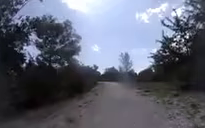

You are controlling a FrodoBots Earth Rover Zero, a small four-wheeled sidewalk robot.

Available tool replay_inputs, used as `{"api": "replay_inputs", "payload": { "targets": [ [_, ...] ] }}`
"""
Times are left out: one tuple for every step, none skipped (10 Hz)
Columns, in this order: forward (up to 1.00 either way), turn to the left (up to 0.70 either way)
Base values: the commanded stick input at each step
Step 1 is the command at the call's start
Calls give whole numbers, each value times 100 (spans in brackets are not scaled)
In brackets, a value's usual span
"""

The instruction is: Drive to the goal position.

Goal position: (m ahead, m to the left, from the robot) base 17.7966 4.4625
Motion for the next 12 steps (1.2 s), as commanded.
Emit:
{"api": "replay_inputs", "payload": {
  "targets": [
    [85,0],
    [85,0],
    [85,0],
    [85,0],
    [85,0],
    [85,0],
    [85,0],
    [85,0],
    [85,0],
    [85,0],
    [85,0],
    [85,-3]
  ]
}}
